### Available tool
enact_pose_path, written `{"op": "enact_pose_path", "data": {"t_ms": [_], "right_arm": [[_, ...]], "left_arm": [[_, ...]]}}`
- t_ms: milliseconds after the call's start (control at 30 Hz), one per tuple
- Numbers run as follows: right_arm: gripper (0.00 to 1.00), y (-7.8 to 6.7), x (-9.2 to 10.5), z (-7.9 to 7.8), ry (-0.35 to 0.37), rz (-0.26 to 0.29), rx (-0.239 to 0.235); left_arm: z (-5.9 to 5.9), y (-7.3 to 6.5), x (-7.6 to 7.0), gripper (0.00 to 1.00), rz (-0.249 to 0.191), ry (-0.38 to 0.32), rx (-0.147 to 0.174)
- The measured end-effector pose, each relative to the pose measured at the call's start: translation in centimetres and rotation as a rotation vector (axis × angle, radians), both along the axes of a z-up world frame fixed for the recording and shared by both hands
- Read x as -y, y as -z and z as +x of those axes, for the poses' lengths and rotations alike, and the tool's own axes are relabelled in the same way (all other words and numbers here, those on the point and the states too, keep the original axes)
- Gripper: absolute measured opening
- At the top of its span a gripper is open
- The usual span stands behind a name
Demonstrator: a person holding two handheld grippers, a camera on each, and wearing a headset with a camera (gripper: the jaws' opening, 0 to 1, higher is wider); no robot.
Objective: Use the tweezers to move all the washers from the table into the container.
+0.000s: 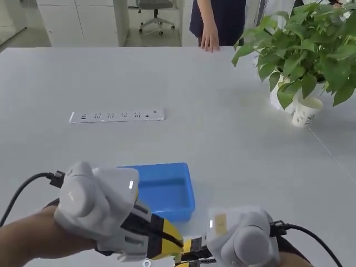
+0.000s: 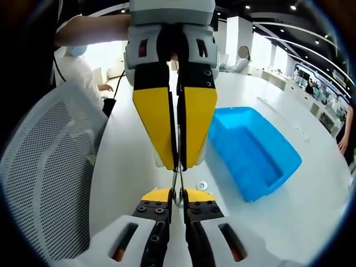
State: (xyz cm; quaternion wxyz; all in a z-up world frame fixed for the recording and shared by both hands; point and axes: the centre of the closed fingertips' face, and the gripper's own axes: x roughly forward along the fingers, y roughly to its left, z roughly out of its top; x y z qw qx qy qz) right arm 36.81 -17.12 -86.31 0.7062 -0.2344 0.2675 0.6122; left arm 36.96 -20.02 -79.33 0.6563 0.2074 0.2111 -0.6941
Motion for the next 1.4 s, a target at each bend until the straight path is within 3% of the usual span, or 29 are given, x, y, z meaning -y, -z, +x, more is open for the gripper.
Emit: {"op": "enact_pose_path", "data": {"t_ms": [867, 1400], "right_arm": [[0.08, -0.4, -0.5, -0.2, -0.004, 0.012, -0.005], [0.09, -2.5, -1.4, 0.4, -0.025, 0.033, 0.017]], "left_arm": [[-0.2, -0.4, -0.5, 0.05, 0.019, 0.015, 0.001], [0.4, -2.5, -1.3, 0.05, 0.012, 0.008, 0.009]]}}
